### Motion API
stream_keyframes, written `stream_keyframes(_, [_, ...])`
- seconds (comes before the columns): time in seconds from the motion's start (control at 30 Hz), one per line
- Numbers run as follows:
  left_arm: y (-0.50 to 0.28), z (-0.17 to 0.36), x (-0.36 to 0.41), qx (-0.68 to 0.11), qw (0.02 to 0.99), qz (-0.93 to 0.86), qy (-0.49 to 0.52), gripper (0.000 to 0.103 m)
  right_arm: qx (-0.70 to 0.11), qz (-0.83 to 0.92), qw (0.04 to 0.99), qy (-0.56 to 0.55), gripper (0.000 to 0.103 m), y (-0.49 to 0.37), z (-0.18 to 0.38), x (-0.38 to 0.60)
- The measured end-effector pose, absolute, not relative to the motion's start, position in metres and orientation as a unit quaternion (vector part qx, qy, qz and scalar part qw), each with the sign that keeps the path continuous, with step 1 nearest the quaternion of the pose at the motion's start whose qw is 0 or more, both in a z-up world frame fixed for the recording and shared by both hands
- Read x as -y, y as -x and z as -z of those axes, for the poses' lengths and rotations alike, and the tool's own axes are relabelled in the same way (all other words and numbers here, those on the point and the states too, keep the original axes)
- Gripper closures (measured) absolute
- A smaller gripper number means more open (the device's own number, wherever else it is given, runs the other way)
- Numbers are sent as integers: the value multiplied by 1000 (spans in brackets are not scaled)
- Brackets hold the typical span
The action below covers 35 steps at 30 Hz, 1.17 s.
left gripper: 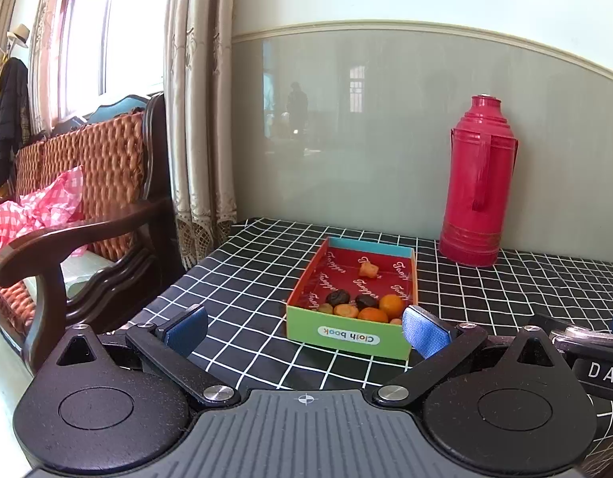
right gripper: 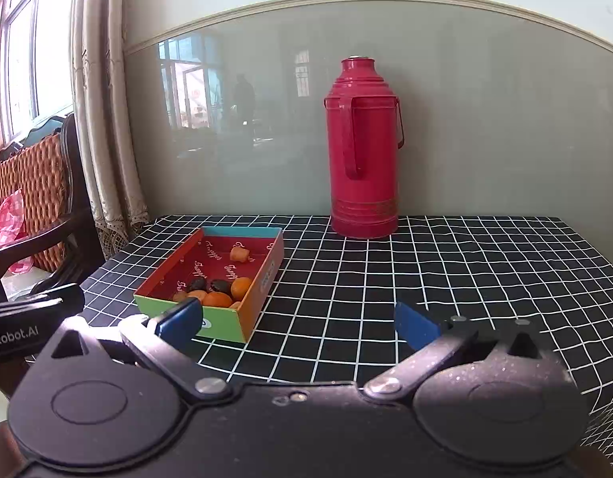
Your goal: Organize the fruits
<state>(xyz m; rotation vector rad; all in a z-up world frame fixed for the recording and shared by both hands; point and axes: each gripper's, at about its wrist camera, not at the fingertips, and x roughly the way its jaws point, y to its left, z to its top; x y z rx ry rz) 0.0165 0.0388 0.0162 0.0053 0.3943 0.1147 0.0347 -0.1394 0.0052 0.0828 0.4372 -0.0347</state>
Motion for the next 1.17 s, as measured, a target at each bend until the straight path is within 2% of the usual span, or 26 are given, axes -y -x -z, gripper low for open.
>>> stream_keyframes(1.17, [-18, -4, -36, -201, 979, -39, -3, 0, -220, 23, 974, -39, 6, -38, -4, 135])
